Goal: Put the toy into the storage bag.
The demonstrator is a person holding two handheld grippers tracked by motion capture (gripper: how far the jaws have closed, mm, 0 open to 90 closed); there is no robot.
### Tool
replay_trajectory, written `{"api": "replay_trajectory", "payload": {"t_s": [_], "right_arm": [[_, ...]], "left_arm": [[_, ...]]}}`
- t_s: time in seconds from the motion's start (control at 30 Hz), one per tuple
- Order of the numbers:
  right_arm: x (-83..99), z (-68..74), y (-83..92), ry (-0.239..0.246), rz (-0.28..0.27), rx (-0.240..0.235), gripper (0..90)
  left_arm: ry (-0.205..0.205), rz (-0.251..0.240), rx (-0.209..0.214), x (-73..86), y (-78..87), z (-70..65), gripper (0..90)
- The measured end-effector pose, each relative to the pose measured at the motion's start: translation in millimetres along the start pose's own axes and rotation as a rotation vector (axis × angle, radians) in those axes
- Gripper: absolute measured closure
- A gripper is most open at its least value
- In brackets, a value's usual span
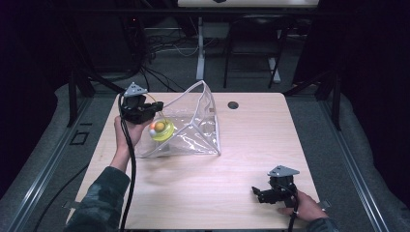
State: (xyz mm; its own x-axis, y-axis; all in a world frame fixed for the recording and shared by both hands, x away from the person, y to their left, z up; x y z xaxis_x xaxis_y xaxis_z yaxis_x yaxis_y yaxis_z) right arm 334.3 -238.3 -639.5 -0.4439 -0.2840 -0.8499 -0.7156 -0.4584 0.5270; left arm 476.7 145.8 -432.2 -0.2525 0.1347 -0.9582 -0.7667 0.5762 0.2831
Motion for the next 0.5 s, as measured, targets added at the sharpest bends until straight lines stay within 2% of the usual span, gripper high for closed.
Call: {"api": "replay_trajectory", "payload": {"t_s": [0.1, 0.17, 0.2, 0.23, 0.5], "right_arm": [[0.0, 0.0, 0.0, 0.0, 0.0, 0.0, 0.0], [0.1, -0.1, 0.1, 0.0, 0.001, 0.0, 0.0], [0.0, 0.1, 0.0, -0.001, 0.0, 0.0, 0.0], [0.0, -0.1, 0.1, 0.001, 0.001, 0.0, 0.0], [0.0, 0.0, 0.0, 0.0, 0.0, 0.0, 0.0]], "left_arm": [[0.003, 0.012, 0.002, 4.5, -4.0, -0.3, 88.1], [0.014, 0.038, 0.013, 11.0, -9.5, -1.9, 88.1], [0.014, 0.038, 0.013, 11.0, -9.5, -1.9, 88.1], [-0.002, 0.046, 0.007, 14.3, -12.6, -2.7, 88.1], [0.011, 0.082, 0.017, 28.6, -23.4, -3.7, 88.1]]}}
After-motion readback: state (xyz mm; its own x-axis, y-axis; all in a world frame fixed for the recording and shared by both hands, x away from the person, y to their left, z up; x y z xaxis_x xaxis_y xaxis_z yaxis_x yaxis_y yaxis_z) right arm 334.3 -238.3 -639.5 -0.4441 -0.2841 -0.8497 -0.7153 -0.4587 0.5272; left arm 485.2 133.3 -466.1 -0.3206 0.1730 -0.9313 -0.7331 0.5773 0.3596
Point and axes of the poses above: each handheld gripper's, and its own axes: y roughly backward along the jaws, x roughly out of its underside, z roughly to its left, the point moved 7 cm from there along -y, roughly forward along the jaws, and after that the axes turned 13 degrees about -z, right-handed, at the moved point
